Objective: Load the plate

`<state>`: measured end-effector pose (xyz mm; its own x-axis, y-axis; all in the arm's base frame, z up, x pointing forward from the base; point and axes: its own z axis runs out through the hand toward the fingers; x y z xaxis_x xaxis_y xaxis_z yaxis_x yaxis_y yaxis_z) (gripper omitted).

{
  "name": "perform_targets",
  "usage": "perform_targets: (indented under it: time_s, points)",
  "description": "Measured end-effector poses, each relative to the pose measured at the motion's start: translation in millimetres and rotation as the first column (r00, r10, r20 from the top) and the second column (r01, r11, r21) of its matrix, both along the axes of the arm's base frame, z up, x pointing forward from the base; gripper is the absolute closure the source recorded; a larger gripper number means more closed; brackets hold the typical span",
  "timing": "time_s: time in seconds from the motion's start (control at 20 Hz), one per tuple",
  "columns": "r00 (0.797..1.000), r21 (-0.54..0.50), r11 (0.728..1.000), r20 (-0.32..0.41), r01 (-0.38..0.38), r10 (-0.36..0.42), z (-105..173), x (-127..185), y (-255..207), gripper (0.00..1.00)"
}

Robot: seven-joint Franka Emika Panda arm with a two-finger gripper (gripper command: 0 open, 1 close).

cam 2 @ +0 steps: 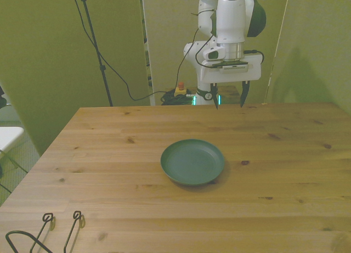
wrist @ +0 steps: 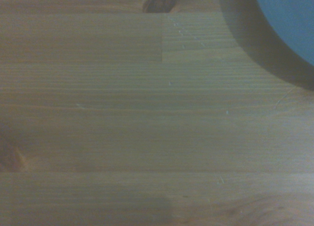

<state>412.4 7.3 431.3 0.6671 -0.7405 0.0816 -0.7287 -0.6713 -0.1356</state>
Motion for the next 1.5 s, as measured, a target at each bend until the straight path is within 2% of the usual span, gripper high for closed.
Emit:
perform_targets:
  time_s: [0.15,0.35,0.7,0.85,1.15,1.5]
  points:
    - [1.0,-0.036,0.999,-0.015,-0.021,0.021,-6.3,4.2,3.1,0.0]
    - [0.999,-0.064,0.998,0.029,0.027,-0.026,-6.7,19.5,11.5,0.0]
    - [0.992,-0.107,0.986,0.022,0.128,-0.126,-25.2,104.5,31.8,0.0]
    - [0.991,-0.102,0.986,0.012,0.135,-0.134,-27.0,128.7,35.0,0.0]
    - [0.987,-0.15,0.976,0.045,0.16,-0.155,-22.2,141.1,26.7,0.0]
    - [0.983,-0.215,0.96,0.041,0.181,-0.177,-42.4,164.0,1.6,0.0]
